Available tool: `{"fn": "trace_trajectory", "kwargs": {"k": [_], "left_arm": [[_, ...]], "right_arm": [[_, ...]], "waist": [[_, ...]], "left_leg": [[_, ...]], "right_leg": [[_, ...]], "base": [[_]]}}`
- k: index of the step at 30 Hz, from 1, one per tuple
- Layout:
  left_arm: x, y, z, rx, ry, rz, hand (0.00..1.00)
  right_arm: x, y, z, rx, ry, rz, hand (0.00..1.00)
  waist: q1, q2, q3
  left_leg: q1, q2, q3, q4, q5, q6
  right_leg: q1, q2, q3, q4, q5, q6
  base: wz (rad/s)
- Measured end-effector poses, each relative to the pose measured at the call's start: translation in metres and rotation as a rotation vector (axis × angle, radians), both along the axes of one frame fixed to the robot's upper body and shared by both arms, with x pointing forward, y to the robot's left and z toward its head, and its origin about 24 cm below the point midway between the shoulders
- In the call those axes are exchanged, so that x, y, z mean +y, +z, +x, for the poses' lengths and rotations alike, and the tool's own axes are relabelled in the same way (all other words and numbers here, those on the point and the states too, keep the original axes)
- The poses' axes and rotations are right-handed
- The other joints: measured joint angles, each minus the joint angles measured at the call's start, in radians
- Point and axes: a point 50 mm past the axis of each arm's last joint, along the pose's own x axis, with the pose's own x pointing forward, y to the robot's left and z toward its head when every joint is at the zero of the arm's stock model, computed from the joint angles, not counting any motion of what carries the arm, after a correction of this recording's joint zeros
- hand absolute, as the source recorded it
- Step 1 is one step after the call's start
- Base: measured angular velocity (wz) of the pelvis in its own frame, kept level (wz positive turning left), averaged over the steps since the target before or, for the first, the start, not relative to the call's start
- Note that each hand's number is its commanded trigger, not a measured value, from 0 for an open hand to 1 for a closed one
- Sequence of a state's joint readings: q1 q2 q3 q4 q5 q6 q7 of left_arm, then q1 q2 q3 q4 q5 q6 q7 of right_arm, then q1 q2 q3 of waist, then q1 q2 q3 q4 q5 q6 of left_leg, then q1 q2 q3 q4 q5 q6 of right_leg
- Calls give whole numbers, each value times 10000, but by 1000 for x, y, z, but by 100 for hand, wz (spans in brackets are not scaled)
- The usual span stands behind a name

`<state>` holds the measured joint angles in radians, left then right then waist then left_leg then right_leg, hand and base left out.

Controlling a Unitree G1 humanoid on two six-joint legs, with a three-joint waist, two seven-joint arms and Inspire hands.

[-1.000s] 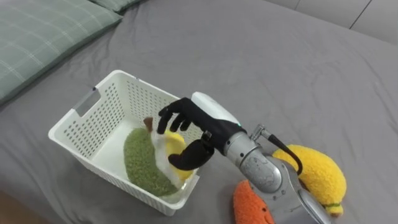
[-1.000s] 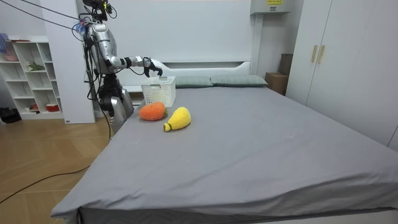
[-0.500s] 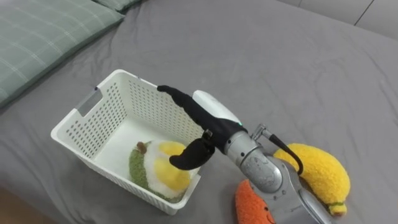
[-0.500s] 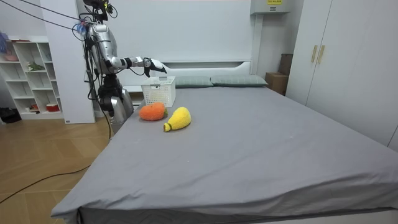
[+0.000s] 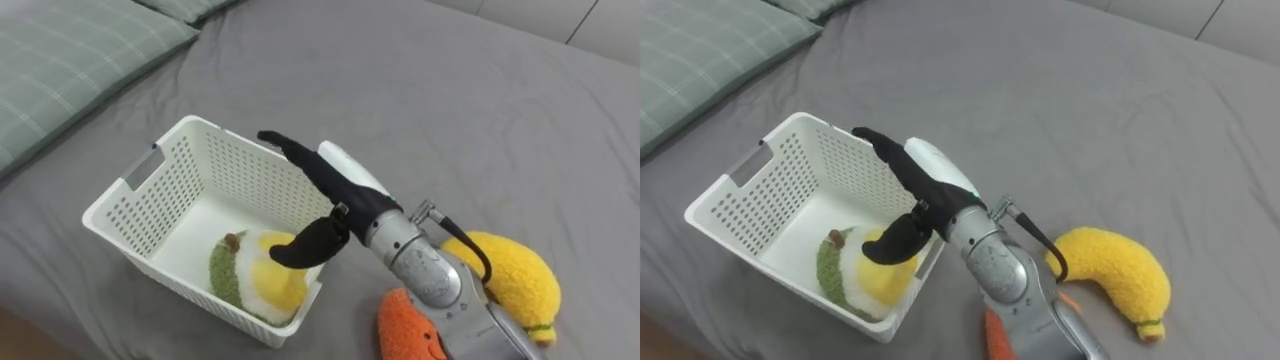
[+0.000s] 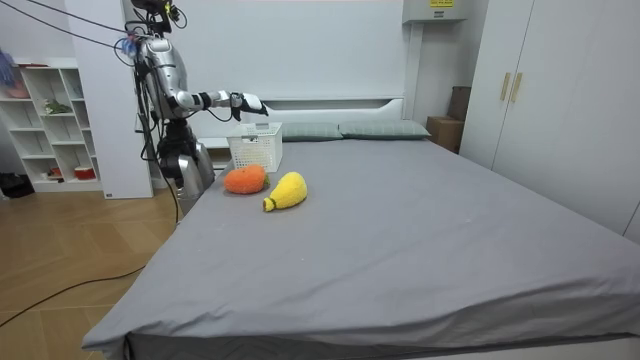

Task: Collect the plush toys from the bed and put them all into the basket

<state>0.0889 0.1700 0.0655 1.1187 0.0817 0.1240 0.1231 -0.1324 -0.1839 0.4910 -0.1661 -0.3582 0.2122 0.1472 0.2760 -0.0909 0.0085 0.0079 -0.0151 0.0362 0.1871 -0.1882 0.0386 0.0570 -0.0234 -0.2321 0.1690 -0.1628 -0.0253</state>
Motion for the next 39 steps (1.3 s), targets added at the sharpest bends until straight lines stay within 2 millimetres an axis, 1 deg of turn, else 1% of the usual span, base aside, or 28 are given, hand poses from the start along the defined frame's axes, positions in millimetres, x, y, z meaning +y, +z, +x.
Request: {"fn": "trace_trajectory", "kwargs": {"k": [3, 5, 7, 9, 11, 12, 16, 17, 20, 22, 23, 24, 25, 27, 28, 29, 31, 33, 34, 35, 39], "left_arm": [[2, -1, -8, 122, 268, 14, 0], [4, -1, -17, 270, 525, 66, 0], [5, -1, -19, 308, 633, 65, 0], [6, -1, -20, 317, 726, 86, 0], [8, -1, -24, 342, 960, 106, 0], [9, -1, -26, 361, 1139, 128, 0], [14, 0, -32, 450, 1572, 198, 0], [14, 0, -33, 495, 1690, 221, 0], [16, 0, -40, 708, 1756, 352, 0], [16, 0, -42, 821, 1644, 440, 0], [16, 0, -49, 1010, 1621, 465, 0], [16, 0, -50, 1052, 1602, 464, 0], [17, 0, -54, 1194, 1598, 476, 0], [17, 0, -58, 1348, 1556, 514, 0], [17, 0, -60, 1425, 1497, 544, 0], [18, 0, -61, 1489, 1444, 569, 0], [19, 1, -63, 1552, 1433, 587, 0], [21, 1, -65, 1595, 1418, 583, 0], [21, 2, -66, 1613, 1408, 573, 0], [21, 2, -67, 1641, 1409, 568, 0], [22, 2, -71, 1735, 1443, 584, 0]], "right_arm": [[-14, 1, 6, -216, -646, -36, 0], [-23, -3, 9, -251, -1227, -16, 0], [-31, -5, 10, -281, -1674, -30, 0], [-39, -8, 9, -287, -2110, 23, 0], [-44, -10, 9, -266, -2409, 14, 0], [-48, -10, 9, -264, -2594, 26, 0], [-68, -11, 13, -293, -3478, -35, 0], [-73, -12, 13, -264, -3659, -38, 0], [-82, -15, 12, -183, -3961, -144, 0], [-95, -26, 12, 238, -4297, -629, 0], [-100, -30, 12, 405, -4392, -921, 0], [-103, -31, 11, 443, -4457, -1057, 0], [-109, -32, 10, 473, -4658, -1164, 0], [-118, -32, 10, 489, -4881, -1417, 0], [-124, -33, 10, 495, -5056, -1570, 0], [-129, -34, 10, 546, -5262, -1618, 0], [-134, -34, 10, 583, -5458, -1665, 0], [-143, -44, 9, 944, -5750, -1814, 0], [-149, -52, 7, 1311, -5933, -1998, 0], [-153, -59, 5, 1626, -6086, -2113, 0], [-164, -77, -1, 2455, -6382, -2435, 0]], "waist": [[-89, -4, 0], [-264, -29, -17], [-309, -52, -25], [-323, -88, -51], [-416, -108, -62], [-521, -124, -73], [-661, -129, -74], [-722, -134, -74], [-813, -146, -78], [-934, -174, -80], [-1015, -176, -79], [-1046, -177, -80], [-1080, -226, -104], [-1122, -207, -84], [-1136, -254, -104], [-1164, -271, -98], [-1228, -369, -110], [-1242, -444, -131], [-1239, -504, -153], [-1242, -548, -142], [-1269, -590, -118]], "left_leg": [[85, -3, -10, 0, 0, 2], [143, -4, -10, -7, 3, 6], [135, -4, 2, 1, 10, 14], [156, 0, 35, 1, 11, 14], [224, 2, 48, -1, 10, 15], [234, 2, 55, 2, 10, 15], [282, 2, 52, 8, 8, 16], [294, 3, 92, 6, 8, 16], [307, 16, 131, 2, 7, 17], [315, 12, 147, 2, 5, 21], [314, 11, 156, 3, 3, 24], [315, 10, 154, 4, 1, 26], [310, 10, 155, 2, 1, 27], [307, 11, 155, 0, -2, 28], [303, 13, 166, -2, -1, 28], [298, 14, 187, -2, -2, 27], [272, 17, 178, 5, -1, 27], [260, 17, 188, 13, -2, 27], [230, 17, 191, 24, -3, 28], [202, 16, 186, 29, -2, 29], [153, 13, 192, 34, -3, 35]], "right_leg": [[100, -2, -9, -13, 5, 9], [160, -9, -25, -9, 6, 9], [159, -21, -42, -3, 7, 11], [180, -19, -35, -1, 7, 11], [246, -20, -35, -4, 7, 12], [252, -22, -33, -3, 6, 13], [283, -30, 0, 10, 9, 17], [289, -33, 66, 10, 9, 18], [279, -30, 98, 9, 10, 17], [278, -23, 107, 18, 12, 20], [271, -25, 108, 18, 13, 24], [267, -26, 106, 18, 14, 24], [258, -25, 107, 18, 14, 25], [250, -22, 110, 13, 14, 25], [245, -18, 114, 6, 14, 25], [241, -18, 117, 2, 14, 25], [223, -11, 125, 1, 14, 24], [215, -11, 126, 9, 14, 24], [186, -16, 128, 17, 14, 24], [154, -21, 148, 23, 19, 28], [100, -21, 192, 30, 33, 39]], "base": [[0], [0], [0], [0], [0], [0], [0], [0], [-7], [0], [0], [0], [0], [0], [0], [0], [0], [0], [0], [-5], [-3]]}}
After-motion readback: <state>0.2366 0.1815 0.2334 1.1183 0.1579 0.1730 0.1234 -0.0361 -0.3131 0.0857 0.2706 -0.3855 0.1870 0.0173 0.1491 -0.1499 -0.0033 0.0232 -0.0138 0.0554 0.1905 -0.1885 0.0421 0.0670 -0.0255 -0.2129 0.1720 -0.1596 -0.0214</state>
